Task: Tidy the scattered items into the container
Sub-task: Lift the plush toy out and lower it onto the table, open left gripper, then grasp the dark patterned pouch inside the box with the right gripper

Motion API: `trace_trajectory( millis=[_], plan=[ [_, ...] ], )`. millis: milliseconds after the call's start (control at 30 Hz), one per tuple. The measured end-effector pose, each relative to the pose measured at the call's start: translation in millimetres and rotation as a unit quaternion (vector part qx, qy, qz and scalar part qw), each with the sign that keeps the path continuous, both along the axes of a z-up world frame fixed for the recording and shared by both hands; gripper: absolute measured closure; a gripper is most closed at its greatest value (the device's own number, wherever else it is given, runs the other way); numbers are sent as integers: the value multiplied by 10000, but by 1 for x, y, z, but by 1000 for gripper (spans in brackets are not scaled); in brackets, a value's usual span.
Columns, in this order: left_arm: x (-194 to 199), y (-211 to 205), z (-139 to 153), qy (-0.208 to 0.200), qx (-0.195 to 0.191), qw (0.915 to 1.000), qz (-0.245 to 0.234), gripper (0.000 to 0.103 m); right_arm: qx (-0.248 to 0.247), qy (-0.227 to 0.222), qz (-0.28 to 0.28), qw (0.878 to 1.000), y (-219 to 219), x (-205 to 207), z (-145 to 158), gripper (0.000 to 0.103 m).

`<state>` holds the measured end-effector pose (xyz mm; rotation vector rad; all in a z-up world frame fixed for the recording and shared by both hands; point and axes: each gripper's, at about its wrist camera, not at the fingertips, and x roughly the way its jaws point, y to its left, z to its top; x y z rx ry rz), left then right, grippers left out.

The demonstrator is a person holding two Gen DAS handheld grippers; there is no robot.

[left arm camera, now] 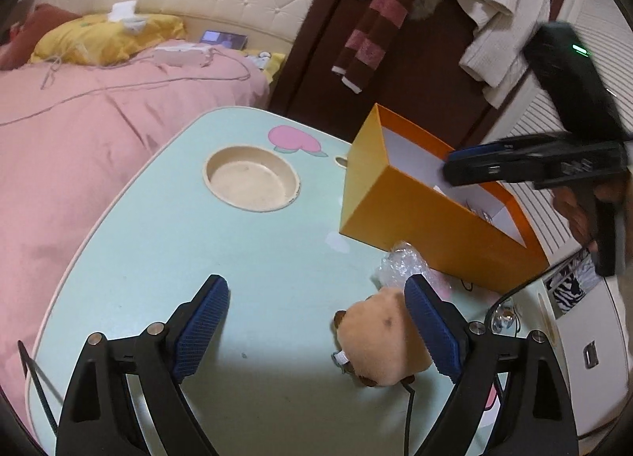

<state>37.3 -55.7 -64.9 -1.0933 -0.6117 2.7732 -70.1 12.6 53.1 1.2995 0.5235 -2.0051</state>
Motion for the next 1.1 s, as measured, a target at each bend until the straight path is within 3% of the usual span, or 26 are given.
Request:
trace_trajectory(
  millis=[100,200,400,633,733,900,1033,1100],
  plan=[
    [0,0,0,9,4,10000,-23,13,156,-600,185,9979,-11,-17,-19,51],
    [0,0,0,15,26,10000,-37,12,270,-838,274,9957,-18,-26,-33,51],
    [0,-2,0,21,39,10000,-41,11,24,-1774,537,9827,-23,-43,-51,51],
    [0,-1,0,30,60,10000,-57,11,-145,-1664,8,9859,-3,-64,-47,50],
    [0,-1,0,37,66,10000,-63,11,-321,-1898,-317,9808,5,-73,-49,50],
    [-1,-3,0,40,68,9999,-75,11,-298,-1921,103,9809,-3,-64,-49,50],
    [-1,-3,1,24,67,9999,-84,10,184,-1870,300,9817,-21,-54,-62,50],
    [-1,-4,0,30,66,9999,-90,10,248,-1714,296,9844,-24,-53,-62,64]
  ],
)
